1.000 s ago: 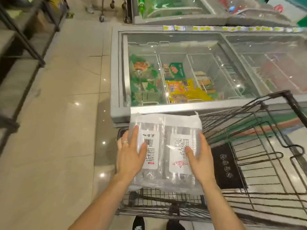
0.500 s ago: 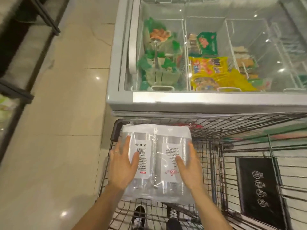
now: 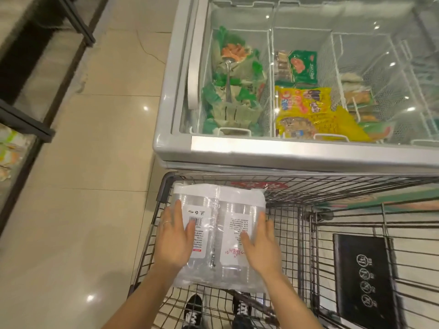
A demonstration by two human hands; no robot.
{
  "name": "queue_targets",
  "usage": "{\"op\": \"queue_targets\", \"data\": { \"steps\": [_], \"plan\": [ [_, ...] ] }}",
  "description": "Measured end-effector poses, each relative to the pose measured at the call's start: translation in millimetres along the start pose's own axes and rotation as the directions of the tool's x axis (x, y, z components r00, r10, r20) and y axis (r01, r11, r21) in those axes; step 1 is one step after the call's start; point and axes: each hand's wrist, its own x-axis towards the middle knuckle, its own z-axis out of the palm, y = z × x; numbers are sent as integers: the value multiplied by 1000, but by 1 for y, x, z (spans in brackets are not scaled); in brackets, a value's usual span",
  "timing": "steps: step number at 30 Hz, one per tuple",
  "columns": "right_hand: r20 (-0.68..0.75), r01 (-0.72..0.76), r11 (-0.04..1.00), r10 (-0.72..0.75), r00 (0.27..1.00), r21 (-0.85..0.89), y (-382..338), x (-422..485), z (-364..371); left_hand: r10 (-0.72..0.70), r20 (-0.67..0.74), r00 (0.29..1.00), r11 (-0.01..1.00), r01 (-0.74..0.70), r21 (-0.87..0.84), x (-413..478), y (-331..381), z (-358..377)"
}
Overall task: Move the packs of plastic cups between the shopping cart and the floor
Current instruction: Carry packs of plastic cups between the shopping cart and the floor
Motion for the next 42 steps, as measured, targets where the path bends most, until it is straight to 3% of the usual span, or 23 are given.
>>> {"op": "queue_targets", "data": {
  "steps": [4, 9, 16, 21, 28, 36, 42],
  "plan": [
    [5, 23, 998, -23, 1000, -60, -21, -6, -26, -20, -20, 1000, 999, 21, 41, -7, 22, -30],
    [-30, 206, 972, -211, 977, -113, -83, -15, -75, 62, -119, 991, 980, -38, 194, -10, 28, -92],
    [-57, 565, 799, -586, 808, -205, -236, -61, -136, 57, -396, 917, 972, 40, 232, -50, 37, -246],
    [-17, 747, 599, -783, 622, -288, -348, -131, -143, 2, -579, 815, 942, 193, 275, -114, 16, -362],
    [28, 914, 283, -952, 304, -291, -472, -273, -101, -95, -761, 642, 861, 436, 261, -257, -67, -479],
    [140, 976, -57, -990, -28, -209, -566, -465, 9, -224, -914, 339, 756, 652, 57, -455, -193, -550],
    [194, 958, -268, -950, -245, -104, -606, -603, 88, -347, -928, 138, 606, 788, -109, -593, -274, -572]
  ]
}}
